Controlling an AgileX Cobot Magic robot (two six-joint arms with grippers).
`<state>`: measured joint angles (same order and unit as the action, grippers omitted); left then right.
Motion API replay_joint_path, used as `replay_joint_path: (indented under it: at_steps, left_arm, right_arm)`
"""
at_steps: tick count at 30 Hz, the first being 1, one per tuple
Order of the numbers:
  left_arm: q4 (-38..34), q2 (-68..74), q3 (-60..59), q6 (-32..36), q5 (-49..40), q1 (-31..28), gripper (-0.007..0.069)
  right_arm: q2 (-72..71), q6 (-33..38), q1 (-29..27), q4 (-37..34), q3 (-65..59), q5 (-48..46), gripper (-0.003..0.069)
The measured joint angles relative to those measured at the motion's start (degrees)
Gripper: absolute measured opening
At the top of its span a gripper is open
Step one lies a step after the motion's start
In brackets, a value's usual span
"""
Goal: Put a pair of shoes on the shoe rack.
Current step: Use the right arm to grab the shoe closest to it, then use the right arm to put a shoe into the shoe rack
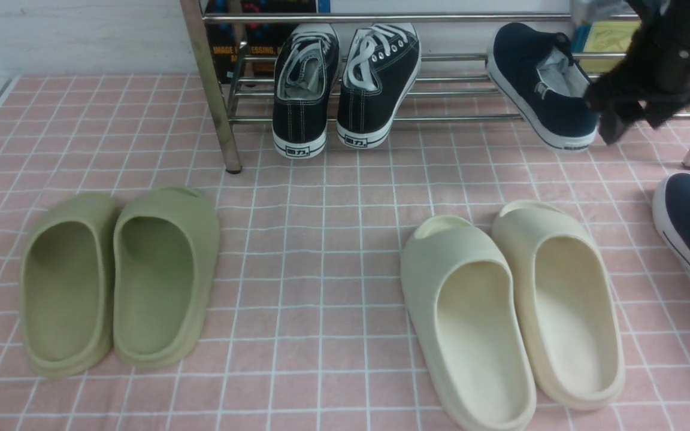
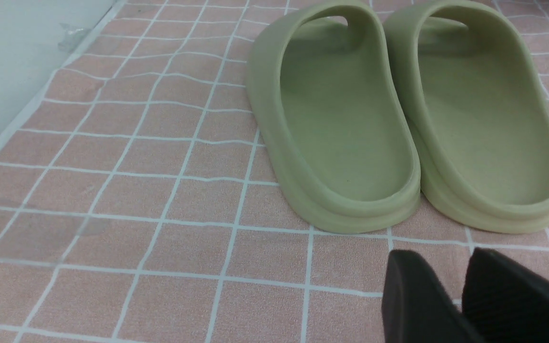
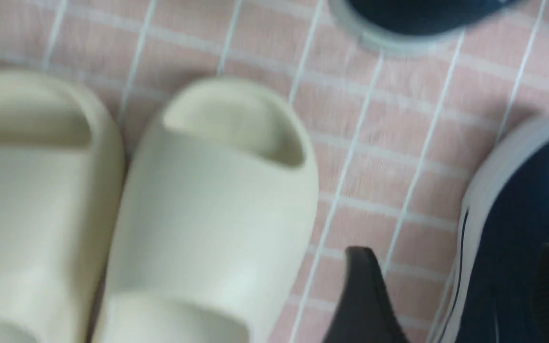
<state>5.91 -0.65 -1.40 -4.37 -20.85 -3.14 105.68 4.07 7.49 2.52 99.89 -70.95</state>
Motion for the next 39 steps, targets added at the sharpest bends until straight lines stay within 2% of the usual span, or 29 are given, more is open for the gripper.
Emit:
replay_joint_path:
  at_steps: [3,5,8,12,17,19,21,24,25,27,33,36,39]
  left_arm:
    - [0.03,0.0,0.0,0.0,0.0,0.0,0.0202]
    - [0.03,0.0,0.0,0.0,-0.05,0.0,0.0202]
    - [0.07,0.0,0.0,0.0,-0.05,0.0,0.0203]
    - [0.07,0.0,0.0,0.0,-0.05,0.0,0.021]
    - [0.07,0.0,0.0,0.0,-0.05,0.0,0.0214]
    - [0.07,0.0,0.0,0.0,-0.05,0.0,0.0216]
    - [0.07,0.0,0.0,0.0,-0.05,0.0,0.0217]
    - [0.07,0.0,0.0,0.0,-0.05,0.0,0.0217]
    - [0.07,0.0,0.0,0.0,-0.05,0.0,0.0217]
    - [0.07,0.0,0.0,0.0,-0.05,0.0,0.0217]
    - [0.09,0.0,0.0,0.0,-0.05,0.0,0.022]
    - [0.09,0.0,0.0,0.0,-0.05,0.0,0.0221]
    - [0.09,0.0,0.0,0.0,-0.05,0.0,0.0221]
  right_arm:
    - [-7.68,-2.9,-2.88,0.38,-13.97,2.62,0.0445]
    - [-9.71,-3.74,-4.1,0.77,-18.01,4.5,0.0444]
    - [-13.93,-5.68,-8.88,1.07,-29.19,9.94,0.0443]
    - [-14.04,-6.19,-13.05,1.07,-35.59,15.72,0.0443]
    - [-11.62,-6.31,-15.34,1.26,-38.36,21.94,0.0435]
    - [-10.07,-6.31,-15.39,1.26,-38.4,23.76,0.0411]
    - [-8.12,-6.26,-15.39,1.21,-38.4,25.51,0.0332]
    - [-6.66,-6.26,-15.39,0.98,-38.45,26.51,0.0162]
    - [-6.66,-6.26,-15.39,0.73,-38.45,26.52,0.0082]
    - [-7.2,-6.26,-15.34,0.29,-38.05,25.88,0.0015]
    - [-11.47,-3.74,-13.41,-2.11,-33.8,20.22,0.0012]
    - [-12.68,-2.45,-9.74,-3.72,-28.13,17.83,0.0012]
    - [-12.0,-1.95,-8.32,-3.67,-24.97,17.83,0.0012]
